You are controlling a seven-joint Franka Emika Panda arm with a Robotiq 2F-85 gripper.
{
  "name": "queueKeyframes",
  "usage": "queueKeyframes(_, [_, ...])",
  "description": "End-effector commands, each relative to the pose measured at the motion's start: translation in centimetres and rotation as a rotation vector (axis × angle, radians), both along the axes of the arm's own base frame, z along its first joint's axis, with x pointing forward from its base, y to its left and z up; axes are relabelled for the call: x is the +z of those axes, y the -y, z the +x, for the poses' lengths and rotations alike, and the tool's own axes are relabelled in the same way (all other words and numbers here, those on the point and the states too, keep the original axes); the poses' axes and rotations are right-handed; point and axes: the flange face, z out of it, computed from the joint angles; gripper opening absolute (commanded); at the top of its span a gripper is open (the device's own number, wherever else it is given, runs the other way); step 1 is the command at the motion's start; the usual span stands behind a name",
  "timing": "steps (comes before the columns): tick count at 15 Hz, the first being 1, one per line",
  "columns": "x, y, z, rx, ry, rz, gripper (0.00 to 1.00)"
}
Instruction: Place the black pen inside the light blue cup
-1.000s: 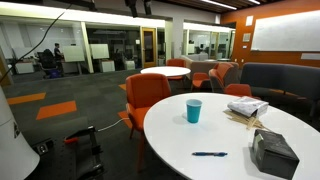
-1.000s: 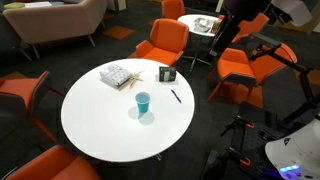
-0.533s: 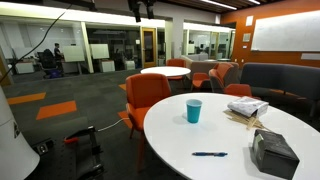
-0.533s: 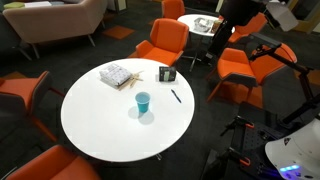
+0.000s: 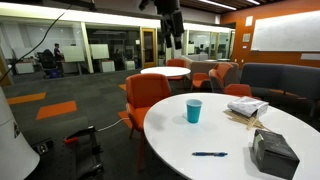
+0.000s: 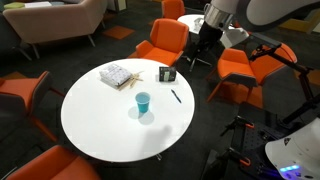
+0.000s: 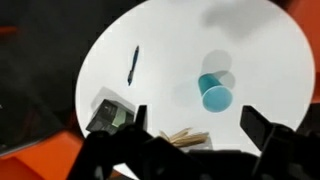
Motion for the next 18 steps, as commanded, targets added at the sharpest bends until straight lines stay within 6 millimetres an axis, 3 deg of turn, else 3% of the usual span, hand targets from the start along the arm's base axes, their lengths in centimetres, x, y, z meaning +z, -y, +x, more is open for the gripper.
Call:
queueKeyframes(1, [-4.9,3.5,3.2,-0.113,0.014,-0.013,1.0])
queueKeyframes(5, [-12.4,6.8,6.6,-0.13,0.007,-0.016,1.0])
queueKeyframes(8, [-16.8,8.4,8.6,-0.148,-0.039,-0.002,1.0])
queueKeyframes(15, [-25.2,13.9,11.3,-0.264,-0.122,0.033,1.0])
queueKeyframes(18, [-28.2,15.4,12.3,-0.268,-0.151,0.044,1.0])
